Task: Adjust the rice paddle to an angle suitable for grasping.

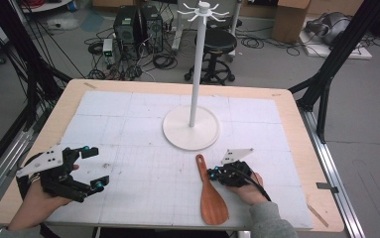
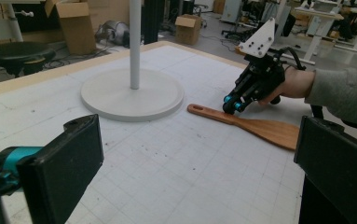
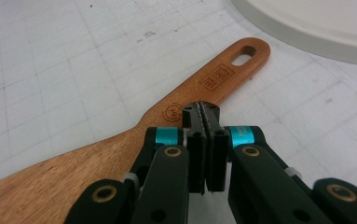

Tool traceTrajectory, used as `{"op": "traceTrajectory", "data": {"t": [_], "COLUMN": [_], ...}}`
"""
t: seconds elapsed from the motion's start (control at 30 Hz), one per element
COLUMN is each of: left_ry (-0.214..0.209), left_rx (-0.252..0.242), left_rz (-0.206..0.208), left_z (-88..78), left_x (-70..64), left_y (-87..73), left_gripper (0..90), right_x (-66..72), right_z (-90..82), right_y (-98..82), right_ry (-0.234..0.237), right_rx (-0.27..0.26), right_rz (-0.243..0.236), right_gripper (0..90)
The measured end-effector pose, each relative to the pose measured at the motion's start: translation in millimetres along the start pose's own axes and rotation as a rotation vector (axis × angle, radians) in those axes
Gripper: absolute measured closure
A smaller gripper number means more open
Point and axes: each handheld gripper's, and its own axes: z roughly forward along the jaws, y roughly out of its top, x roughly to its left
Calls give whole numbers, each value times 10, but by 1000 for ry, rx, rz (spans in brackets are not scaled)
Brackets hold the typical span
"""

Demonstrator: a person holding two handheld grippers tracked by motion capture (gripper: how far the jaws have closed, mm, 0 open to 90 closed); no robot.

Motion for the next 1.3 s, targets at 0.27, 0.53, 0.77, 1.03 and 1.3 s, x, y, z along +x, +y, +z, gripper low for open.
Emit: {"op": "traceTrajectory", "data": {"t": [0.27,0.53,0.77,1.03,1.3], "left_ry": [10,34,51,57,59], "left_rx": [3,-7,-11,-8,-8], "left_rz": [0,-4,-9,-8,-11], "left_z": [-38,-131,-188,-214,-220], "left_x": [-5,1,-5,-7,-1], "left_y": [-11,-18,-34,-47,-54], "left_gripper": [18,18,18,18,18], "right_x": [44,188,241,350,520], "right_z": [75,228,298,390,497], "right_y": [65,215,275,351,432], "right_ry": [25,71,101,134,190], "right_rx": [5,33,42,52,69], "right_rz": [-27,-91,-107,-161,-205], "right_gripper": [888,889,888,889,888]}}
